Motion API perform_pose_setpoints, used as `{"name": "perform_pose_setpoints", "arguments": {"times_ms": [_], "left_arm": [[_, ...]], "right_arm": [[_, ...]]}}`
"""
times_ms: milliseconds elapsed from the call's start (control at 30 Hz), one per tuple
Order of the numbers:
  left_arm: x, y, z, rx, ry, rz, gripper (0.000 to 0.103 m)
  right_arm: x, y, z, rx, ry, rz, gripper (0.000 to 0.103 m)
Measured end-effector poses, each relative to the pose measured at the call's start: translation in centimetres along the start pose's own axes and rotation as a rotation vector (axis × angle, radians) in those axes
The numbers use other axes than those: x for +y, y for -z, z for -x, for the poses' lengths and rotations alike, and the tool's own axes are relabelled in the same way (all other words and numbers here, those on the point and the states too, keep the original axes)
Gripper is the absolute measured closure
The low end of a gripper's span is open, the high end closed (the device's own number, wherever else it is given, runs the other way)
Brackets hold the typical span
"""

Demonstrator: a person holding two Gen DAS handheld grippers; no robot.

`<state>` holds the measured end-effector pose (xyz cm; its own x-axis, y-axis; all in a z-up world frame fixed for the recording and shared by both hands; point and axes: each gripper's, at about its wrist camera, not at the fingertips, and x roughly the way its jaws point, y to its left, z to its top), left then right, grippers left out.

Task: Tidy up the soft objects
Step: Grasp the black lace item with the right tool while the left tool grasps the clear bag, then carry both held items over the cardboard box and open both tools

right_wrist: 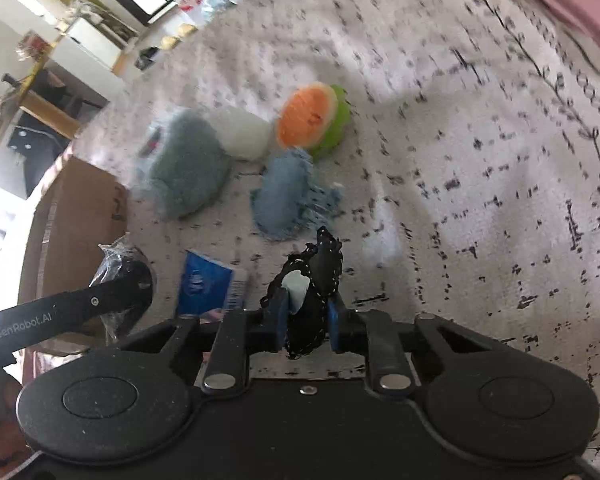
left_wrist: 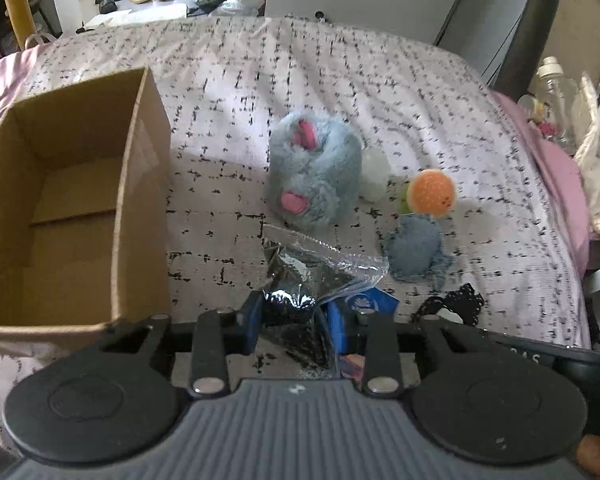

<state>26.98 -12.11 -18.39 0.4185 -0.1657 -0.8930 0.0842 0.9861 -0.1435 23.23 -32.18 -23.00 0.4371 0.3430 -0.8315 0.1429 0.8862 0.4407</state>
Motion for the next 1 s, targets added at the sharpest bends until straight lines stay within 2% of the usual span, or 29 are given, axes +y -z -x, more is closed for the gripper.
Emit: {"name": "perform_pose_setpoints", "arguments": {"times_ms": [133, 567, 1000], "left_arm": [[0.3, 0.1, 2.1, -0.018, 0.013, 0.015, 0.07], [3.4, 0.2, 6.4, -0.061, 0.019, 0.064, 0.07], [7.8, -1.8, 10.5, -0.113, 0.083, 0.141, 0.07]], "right_arm": [[1.2, 0.5, 1.2, -0.021, -0.008, 0.042, 0.084], [4.1, 0.4, 4.8, -0.077, -0.059, 0.064, 0.084], [11.1, -1.7, 5.7, -0.113, -0.094, 0.137, 0.084]]}}
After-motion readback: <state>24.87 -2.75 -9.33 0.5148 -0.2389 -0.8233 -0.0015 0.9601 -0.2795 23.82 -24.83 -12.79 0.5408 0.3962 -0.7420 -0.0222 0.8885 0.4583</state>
